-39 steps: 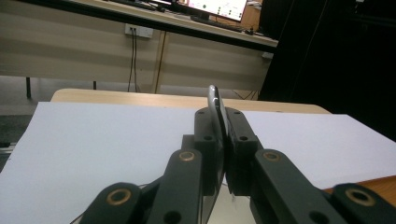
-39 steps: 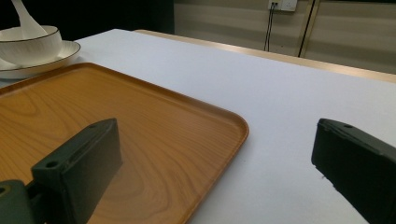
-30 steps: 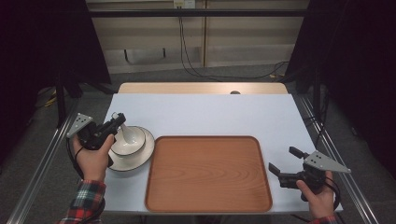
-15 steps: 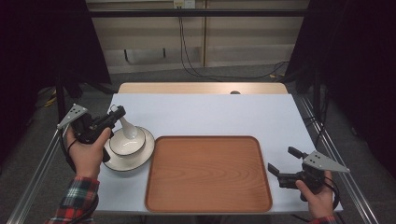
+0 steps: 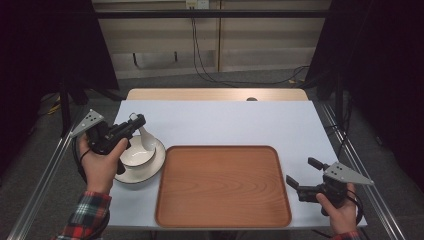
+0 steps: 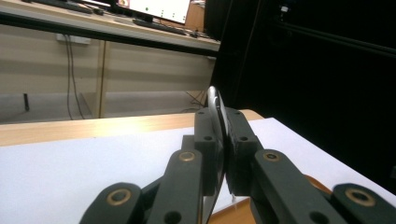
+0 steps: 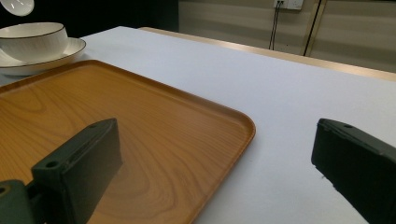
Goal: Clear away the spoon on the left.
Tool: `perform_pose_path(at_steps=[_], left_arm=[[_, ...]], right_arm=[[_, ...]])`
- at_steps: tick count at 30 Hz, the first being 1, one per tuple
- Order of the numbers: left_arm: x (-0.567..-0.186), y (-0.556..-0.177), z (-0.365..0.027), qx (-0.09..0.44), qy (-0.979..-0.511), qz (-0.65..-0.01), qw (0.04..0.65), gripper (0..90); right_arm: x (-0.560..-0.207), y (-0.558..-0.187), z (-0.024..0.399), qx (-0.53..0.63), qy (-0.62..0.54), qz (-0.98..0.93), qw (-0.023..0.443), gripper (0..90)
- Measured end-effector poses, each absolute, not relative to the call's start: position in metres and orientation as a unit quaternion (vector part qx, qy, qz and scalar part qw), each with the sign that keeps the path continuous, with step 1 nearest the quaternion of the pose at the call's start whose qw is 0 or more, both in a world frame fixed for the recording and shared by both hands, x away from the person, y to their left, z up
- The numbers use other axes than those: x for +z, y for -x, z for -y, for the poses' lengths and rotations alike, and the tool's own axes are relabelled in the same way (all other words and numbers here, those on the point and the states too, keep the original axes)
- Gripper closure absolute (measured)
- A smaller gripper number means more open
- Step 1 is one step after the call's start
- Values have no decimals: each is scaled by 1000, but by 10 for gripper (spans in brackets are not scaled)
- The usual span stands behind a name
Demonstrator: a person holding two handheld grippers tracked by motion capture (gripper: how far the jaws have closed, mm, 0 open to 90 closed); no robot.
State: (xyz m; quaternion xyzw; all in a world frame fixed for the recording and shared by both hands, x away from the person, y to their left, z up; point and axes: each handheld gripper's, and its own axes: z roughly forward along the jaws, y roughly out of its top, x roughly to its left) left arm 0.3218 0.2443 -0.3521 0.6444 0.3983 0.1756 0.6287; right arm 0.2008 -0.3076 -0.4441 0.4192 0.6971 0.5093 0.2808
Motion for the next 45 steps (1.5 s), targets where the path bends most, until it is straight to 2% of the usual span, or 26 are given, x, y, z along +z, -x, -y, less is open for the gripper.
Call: perform_pose_path(at_steps=[15, 28, 45], left_arm=[[-365, -316, -223, 134, -664, -382, 629, 850], [-391, -303, -205, 100, -691, -367, 614, 850], [-419, -284, -194, 80, -715, -348, 601, 850]], right_arm=[[-444, -201, 306, 511, -418, -696, 281, 11], [-443, -201, 306, 513, -415, -696, 283, 10], [-443, -201, 302, 508, -410, -702, 283, 10]])
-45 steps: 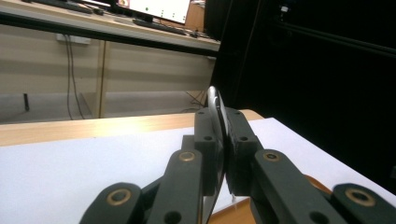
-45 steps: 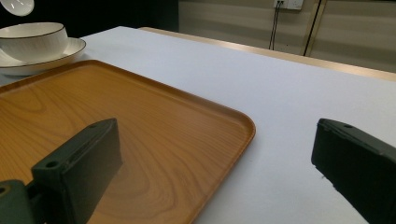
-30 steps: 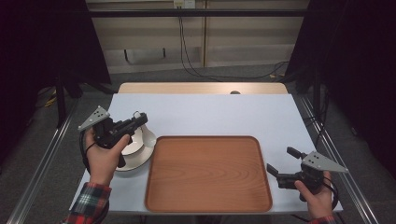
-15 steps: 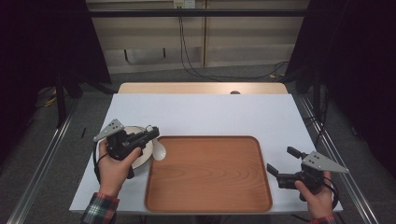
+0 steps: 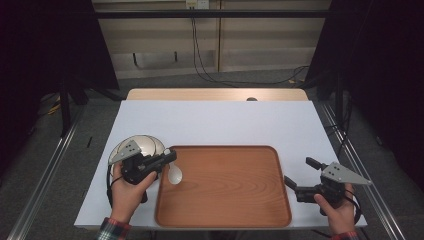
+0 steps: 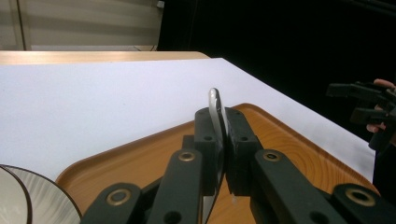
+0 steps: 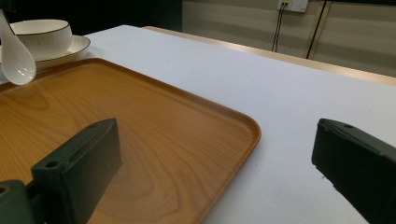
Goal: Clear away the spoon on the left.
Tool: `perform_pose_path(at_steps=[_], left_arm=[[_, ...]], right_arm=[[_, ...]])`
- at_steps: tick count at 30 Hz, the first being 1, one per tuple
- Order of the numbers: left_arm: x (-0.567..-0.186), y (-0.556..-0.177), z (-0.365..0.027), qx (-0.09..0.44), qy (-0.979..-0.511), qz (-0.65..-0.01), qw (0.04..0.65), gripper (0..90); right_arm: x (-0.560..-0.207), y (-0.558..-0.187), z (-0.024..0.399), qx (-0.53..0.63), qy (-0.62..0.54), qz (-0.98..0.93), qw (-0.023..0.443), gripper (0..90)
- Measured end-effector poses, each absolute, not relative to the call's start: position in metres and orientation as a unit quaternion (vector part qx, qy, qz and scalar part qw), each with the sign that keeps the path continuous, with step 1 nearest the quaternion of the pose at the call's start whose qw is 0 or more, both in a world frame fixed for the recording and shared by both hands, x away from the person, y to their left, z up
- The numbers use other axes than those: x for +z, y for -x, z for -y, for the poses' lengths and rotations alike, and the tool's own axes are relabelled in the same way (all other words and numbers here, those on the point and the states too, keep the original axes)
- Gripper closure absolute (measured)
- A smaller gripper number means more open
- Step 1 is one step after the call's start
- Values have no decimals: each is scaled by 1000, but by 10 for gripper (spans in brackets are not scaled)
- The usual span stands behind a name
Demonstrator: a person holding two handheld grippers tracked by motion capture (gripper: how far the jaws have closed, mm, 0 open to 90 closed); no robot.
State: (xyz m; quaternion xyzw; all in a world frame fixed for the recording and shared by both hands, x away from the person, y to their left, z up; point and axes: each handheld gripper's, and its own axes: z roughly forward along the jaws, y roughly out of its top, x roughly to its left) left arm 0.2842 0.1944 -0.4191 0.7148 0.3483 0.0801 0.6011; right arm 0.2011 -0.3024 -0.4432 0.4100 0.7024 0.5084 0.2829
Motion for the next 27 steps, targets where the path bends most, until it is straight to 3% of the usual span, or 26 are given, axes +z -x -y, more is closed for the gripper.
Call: perform_pose_path(at_steps=[27], left_arm=[[-443, -278, -175, 37, -734, -333, 591, 819]], right_arm=[[-441, -200, 301, 508, -402, -707, 284, 12]])
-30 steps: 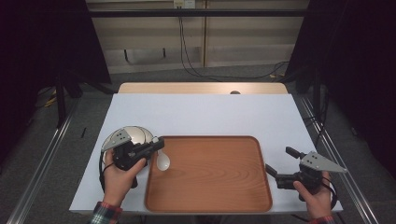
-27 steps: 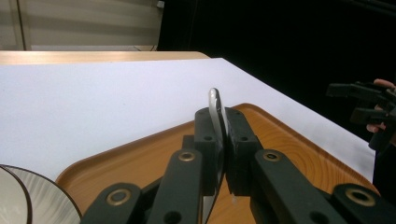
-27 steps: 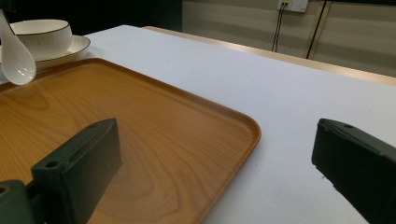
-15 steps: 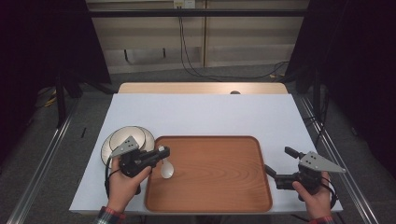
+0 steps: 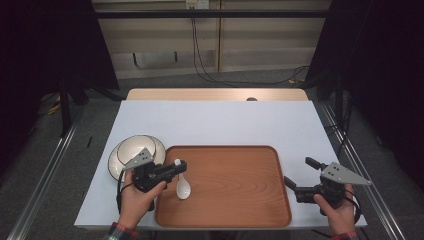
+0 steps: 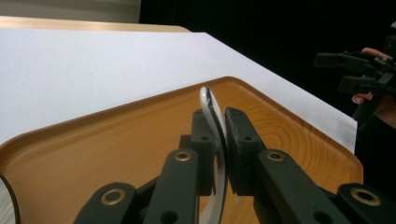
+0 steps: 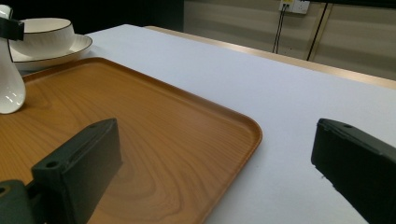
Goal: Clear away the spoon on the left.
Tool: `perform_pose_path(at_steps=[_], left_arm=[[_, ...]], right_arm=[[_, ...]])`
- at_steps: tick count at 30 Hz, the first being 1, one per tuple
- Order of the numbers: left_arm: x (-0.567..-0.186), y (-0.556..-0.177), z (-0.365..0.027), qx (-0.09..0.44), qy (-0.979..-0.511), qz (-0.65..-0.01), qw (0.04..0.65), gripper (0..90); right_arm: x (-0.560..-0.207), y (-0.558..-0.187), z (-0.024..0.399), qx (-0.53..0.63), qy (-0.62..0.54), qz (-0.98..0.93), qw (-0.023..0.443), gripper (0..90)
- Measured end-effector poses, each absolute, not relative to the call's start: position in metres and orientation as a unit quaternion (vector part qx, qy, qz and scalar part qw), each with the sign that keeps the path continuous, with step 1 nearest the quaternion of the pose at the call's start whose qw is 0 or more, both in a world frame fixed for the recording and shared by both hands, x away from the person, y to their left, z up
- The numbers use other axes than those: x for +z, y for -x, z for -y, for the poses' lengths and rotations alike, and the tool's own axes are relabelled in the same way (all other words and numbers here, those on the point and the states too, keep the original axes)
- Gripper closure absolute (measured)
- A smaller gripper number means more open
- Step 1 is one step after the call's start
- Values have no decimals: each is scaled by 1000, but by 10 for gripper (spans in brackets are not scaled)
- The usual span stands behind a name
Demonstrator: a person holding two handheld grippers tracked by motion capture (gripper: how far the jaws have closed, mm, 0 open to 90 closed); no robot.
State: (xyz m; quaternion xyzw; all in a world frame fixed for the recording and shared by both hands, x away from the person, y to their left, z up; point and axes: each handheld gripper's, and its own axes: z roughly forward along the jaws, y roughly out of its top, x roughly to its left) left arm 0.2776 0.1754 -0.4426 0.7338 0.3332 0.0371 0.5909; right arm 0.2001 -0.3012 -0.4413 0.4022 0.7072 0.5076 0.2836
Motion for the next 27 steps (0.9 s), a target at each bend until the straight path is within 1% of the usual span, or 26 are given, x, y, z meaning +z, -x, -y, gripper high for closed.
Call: perform_pose_path(at_steps=[4, 19, 27], left_arm=[[-443, -277, -173, 39, -737, -330, 589, 811], [-451, -284, -172, 62, -744, -333, 576, 692], [-455, -289, -171, 69, -744, -336, 573, 657]], right_arm=[[-441, -199, 302, 508, -404, -706, 285, 12], [-442, -198, 301, 508, -402, -708, 279, 12], [-442, -198, 303, 509, -403, -706, 283, 12]])
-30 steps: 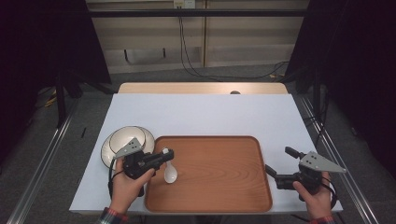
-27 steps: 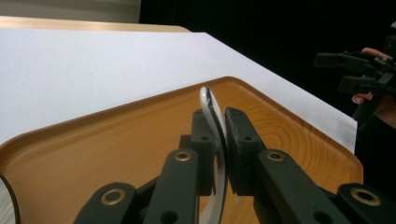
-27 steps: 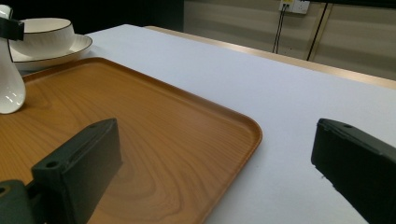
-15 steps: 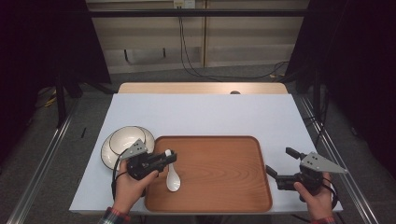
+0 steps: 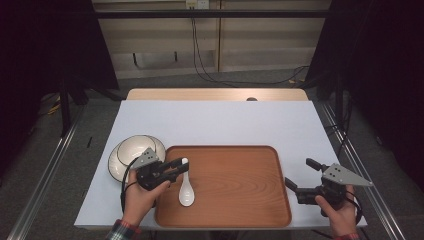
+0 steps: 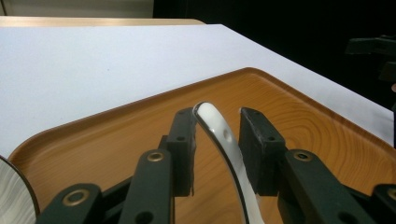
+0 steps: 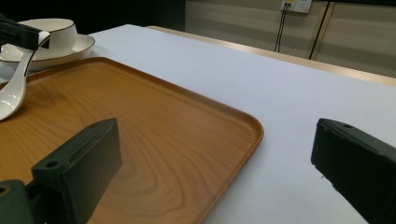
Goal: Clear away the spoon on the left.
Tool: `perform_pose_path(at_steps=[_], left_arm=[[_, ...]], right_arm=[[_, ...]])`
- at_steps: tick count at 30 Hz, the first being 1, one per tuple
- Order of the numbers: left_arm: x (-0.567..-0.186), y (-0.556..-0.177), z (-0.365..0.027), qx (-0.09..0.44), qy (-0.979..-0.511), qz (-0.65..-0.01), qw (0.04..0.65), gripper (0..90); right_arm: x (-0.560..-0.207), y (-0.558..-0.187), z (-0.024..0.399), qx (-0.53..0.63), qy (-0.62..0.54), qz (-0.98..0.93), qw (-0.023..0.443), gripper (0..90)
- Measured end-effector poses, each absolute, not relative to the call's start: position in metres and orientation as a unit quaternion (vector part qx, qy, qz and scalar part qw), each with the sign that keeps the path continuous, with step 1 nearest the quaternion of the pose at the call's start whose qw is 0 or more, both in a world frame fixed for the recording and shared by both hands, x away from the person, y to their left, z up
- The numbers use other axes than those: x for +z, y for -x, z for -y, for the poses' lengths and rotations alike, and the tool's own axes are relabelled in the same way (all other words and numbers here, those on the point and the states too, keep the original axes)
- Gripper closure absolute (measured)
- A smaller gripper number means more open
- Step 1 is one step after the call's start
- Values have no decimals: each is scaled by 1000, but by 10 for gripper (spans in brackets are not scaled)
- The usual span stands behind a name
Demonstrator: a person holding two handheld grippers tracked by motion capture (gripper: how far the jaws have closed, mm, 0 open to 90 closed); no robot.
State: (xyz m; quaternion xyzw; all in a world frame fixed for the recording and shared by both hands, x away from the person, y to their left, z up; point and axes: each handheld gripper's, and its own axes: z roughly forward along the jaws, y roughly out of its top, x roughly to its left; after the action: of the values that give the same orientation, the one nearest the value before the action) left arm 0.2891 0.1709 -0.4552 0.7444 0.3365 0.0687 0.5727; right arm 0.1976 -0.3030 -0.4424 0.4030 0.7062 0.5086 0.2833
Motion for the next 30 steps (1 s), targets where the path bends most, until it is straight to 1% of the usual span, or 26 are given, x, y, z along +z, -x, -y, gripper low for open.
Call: perform_pose_path(at_steps=[4, 5, 8, 16, 24, 27, 30], left_arm=[[-457, -292, -171, 77, -741, -350, 569, 655], [-458, -293, -172, 69, -743, -341, 572, 654], [-459, -294, -173, 71, -741, -345, 571, 650], [-455, -293, -175, 81, -737, -355, 570, 613], [-453, -293, -176, 86, -734, -354, 573, 567], [-451, -293, -176, 92, -735, -354, 571, 526], [-450, -292, -175, 88, -733, -351, 576, 505]], right_arm=[[-443, -197, 303, 508, -403, -707, 282, 12], [-443, -197, 303, 509, -402, -708, 281, 13], [-442, -197, 303, 509, -403, -708, 280, 12], [-442, -197, 303, 508, -402, -708, 281, 13], [-442, -197, 303, 508, -401, -708, 281, 12], [-442, -196, 303, 508, -402, -708, 281, 12], [-442, -196, 303, 508, -402, -707, 282, 12]])
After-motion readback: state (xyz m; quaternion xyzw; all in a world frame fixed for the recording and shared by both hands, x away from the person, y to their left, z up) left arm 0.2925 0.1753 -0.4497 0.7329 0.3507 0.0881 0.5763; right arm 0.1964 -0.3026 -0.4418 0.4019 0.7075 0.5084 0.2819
